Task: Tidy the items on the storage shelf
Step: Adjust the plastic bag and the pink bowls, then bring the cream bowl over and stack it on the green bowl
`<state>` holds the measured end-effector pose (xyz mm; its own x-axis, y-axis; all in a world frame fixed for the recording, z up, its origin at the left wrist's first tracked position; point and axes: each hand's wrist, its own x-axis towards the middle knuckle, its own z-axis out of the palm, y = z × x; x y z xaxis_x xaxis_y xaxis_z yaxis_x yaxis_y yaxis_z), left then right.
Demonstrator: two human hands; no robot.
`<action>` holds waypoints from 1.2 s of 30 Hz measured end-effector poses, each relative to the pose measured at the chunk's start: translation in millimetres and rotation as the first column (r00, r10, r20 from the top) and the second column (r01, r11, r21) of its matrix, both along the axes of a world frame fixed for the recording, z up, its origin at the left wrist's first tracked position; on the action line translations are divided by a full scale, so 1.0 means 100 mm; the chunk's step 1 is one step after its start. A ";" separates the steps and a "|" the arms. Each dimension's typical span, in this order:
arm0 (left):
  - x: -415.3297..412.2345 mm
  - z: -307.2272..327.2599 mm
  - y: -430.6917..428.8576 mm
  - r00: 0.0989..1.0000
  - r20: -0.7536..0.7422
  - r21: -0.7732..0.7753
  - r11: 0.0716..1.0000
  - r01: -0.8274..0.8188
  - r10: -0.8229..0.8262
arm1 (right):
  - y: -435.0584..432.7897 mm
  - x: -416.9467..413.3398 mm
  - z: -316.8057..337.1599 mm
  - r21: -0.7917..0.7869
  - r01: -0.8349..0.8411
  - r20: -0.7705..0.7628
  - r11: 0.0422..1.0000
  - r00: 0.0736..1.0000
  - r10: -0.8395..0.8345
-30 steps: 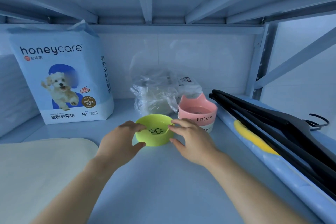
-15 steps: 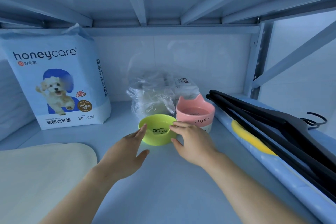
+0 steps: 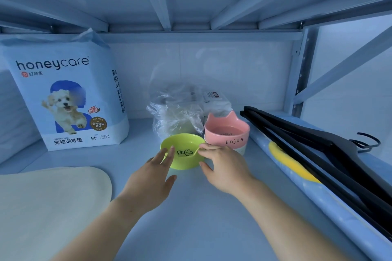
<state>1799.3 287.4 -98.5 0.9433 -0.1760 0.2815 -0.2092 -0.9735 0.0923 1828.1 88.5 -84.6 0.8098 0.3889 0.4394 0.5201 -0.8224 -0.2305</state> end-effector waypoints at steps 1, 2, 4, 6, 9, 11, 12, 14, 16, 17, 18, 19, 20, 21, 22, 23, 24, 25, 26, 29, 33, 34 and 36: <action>0.01 0.00 0.01 1.000 0.005 -0.007 1.000 -0.001 0.001 | 0.00 0.00 0.00 0.014 0.003 0.003 1.000 1.000 -0.003; 0.02 0.01 0.01 1.000 0.009 -0.014 1.000 0.000 0.001 | -0.01 0.00 0.00 0.033 0.004 0.006 0.999 1.000 -0.005; 0.03 0.04 0.02 1.000 0.027 -0.041 0.999 0.000 0.001 | -0.02 0.00 0.00 0.076 0.000 0.015 0.997 1.000 -0.001; 0.03 0.08 0.03 0.999 0.046 -0.081 0.997 -0.005 0.009 | -0.01 -0.01 -0.01 0.113 -0.020 0.016 0.993 1.000 0.018; 0.01 0.16 0.05 0.998 0.062 -0.121 0.992 -0.024 0.032 | 0.02 -0.06 0.00 0.177 -0.066 0.017 0.982 0.998 0.064; -0.02 0.24 0.07 0.998 0.049 -0.114 0.993 -0.027 0.033 | 0.04 -0.10 0.01 0.247 -0.103 0.023 0.964 0.995 0.101; -0.06 0.27 0.10 0.999 0.037 -0.106 0.994 -0.030 0.034 | 0.05 -0.13 0.03 0.275 -0.125 0.025 0.953 0.992 0.123; -0.16 0.29 0.18 0.999 0.020 -0.098 0.995 -0.031 0.033 | 0.07 -0.19 0.05 0.320 -0.159 0.035 0.934 0.987 0.156; -0.30 0.29 0.28 0.999 0.006 -0.079 0.996 -0.034 0.035 | 0.11 -0.26 0.07 0.359 -0.177 0.044 0.916 0.984 0.173; -0.38 0.28 0.35 0.999 0.000 -0.066 0.997 -0.043 0.043 | 0.15 -0.29 0.09 0.368 -0.188 0.045 0.911 0.982 0.184; -0.45 0.29 0.42 0.998 -0.006 -0.061 0.997 -0.055 0.055 | 0.21 -0.31 0.10 0.367 -0.205 0.043 0.907 0.978 0.203; -0.51 0.30 0.50 0.998 -0.010 -0.062 0.996 -0.070 0.070 | 0.29 -0.34 0.12 0.355 -0.228 0.037 0.907 0.972 0.230; -0.58 0.31 0.58 0.996 -0.012 -0.066 0.994 -0.086 0.085 | 0.38 -0.37 0.14 0.338 -0.256 0.030 0.906 0.965 0.262; -0.64 0.33 0.66 0.995 -0.009 -0.067 0.993 -0.101 0.101 | 0.49 -0.39 0.16 0.323 -0.287 0.021 0.902 0.955 0.296; -0.70 0.34 0.75 0.993 -0.005 -0.069 0.991 -0.115 0.115 | 0.61 -0.42 0.18 0.313 -0.315 0.011 0.896 0.944 0.329; -0.77 0.35 0.84 0.992 -0.002 -0.071 0.989 -0.128 0.128 | 0.73 -0.44 0.20 0.306 -0.340 -0.001 0.889 0.934 0.358; -0.83 0.36 0.94 0.989 -0.006 -0.073 0.987 -0.145 0.145 | 0.85 -0.46 0.21 0.302 -0.362 -0.015 0.882 0.923 0.385; -0.90 0.37 1.03 0.986 -0.015 -0.071 0.984 -0.165 0.165 | 0.98 -0.48 0.22 0.298 -0.382 -0.027 0.875 0.913 0.408; -0.96 0.37 1.13 0.982 -0.025 -0.065 0.980 -0.188 0.187 | 1.11 -0.50 0.22 0.290 -0.401 -0.036 0.869 0.903 0.428; -1.16 0.40 1.45 0.969 -0.040 -0.062 0.967 -0.246 0.243 | 1.51 -0.57 0.19 0.257 -0.454 -0.067 0.853 0.872 0.485; -1.52 0.37 1.97 0.947 -0.049 -0.088 0.943 -0.321 0.317 | 2.08 -0.70 0.13 0.192 -0.518 -0.147 0.834 0.825 0.546; -1.61 0.35 2.11 0.941 -0.054 -0.093 0.937 -0.337 0.333 | 2.22 -0.74 0.13 0.181 -0.532 -0.158 0.827 0.814 0.558; -1.80 0.32 2.42 0.930 -0.076 -0.105 0.925 -0.365 0.359 | 2.55 -0.85 0.12 0.171 -0.558 -0.166 0.812 0.796 0.581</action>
<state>1619.5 529.9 -66.1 0.9511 0.2108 0.2260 0.1639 -0.9640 0.2094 1743.5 343.4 -72.7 0.5310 0.7678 0.3585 0.8188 -0.3558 -0.4506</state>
